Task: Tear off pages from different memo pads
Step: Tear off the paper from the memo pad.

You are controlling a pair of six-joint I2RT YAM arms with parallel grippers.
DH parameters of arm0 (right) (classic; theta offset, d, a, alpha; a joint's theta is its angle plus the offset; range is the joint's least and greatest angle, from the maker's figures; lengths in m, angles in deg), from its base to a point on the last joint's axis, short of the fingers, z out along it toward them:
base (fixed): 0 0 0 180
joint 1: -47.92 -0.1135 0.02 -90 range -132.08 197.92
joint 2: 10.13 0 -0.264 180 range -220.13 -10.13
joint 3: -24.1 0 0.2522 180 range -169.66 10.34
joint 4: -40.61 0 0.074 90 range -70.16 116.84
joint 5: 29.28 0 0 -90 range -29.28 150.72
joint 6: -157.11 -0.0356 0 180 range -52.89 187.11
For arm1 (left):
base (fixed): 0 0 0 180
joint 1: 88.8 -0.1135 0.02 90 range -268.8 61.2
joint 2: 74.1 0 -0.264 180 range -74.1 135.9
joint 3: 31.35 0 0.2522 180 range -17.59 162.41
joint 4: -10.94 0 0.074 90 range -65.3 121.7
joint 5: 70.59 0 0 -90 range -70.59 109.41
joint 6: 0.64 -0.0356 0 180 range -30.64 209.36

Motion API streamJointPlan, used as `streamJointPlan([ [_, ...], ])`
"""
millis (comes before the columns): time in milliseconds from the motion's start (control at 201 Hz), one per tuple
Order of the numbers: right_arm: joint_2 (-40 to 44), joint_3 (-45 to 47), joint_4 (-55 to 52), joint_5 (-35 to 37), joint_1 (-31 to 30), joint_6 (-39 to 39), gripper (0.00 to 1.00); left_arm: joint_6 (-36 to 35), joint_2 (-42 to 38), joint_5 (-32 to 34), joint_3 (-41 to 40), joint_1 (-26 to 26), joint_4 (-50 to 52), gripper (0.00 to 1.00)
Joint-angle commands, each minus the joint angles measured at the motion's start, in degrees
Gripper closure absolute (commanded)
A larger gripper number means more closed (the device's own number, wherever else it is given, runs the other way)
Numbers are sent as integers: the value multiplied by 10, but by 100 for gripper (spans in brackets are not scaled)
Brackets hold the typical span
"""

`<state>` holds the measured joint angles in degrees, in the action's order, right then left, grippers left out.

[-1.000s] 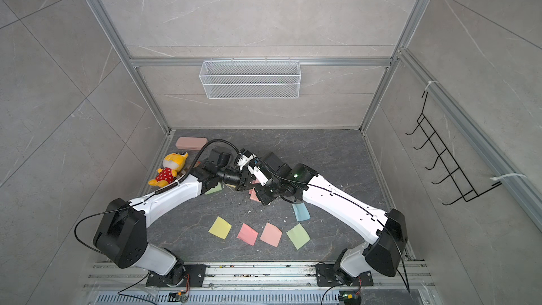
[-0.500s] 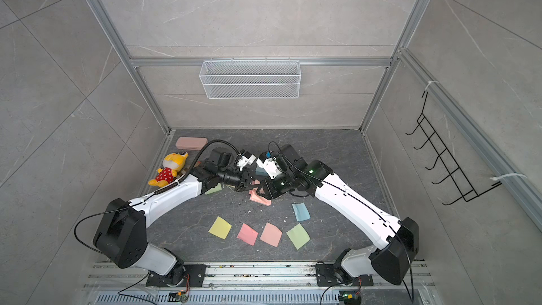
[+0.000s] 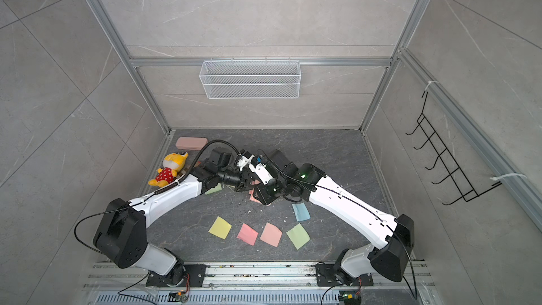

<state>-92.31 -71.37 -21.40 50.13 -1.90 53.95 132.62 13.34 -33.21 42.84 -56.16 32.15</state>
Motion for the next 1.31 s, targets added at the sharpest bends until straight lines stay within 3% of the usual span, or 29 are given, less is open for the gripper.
streamJointPlan([
  [0,-13,-21,-12,27,-10,15,58,-9,-10,-13,23,4,-6,100],
  [483,-29,-31,-32,105,-13,20,66,-11,-10,-16,26,4,-6,100],
  [667,-28,-35,-33,93,-15,24,66,-12,-9,-17,26,3,-5,100],
  [827,-36,-35,-39,105,-19,32,81,-9,-8,-17,29,3,-7,100],
  [1031,-55,-35,-50,212,-56,63,89,-6,-3,-19,30,3,-7,100],
  [1091,-58,-35,-48,234,-70,69,88,-6,-4,-20,30,4,-7,100],
  [1210,-65,-36,-53,282,-95,84,76,-6,-3,-19,29,4,-8,100],
  [1305,-71,-32,-57,330,-109,93,80,0,-3,-20,26,4,-13,100],
])
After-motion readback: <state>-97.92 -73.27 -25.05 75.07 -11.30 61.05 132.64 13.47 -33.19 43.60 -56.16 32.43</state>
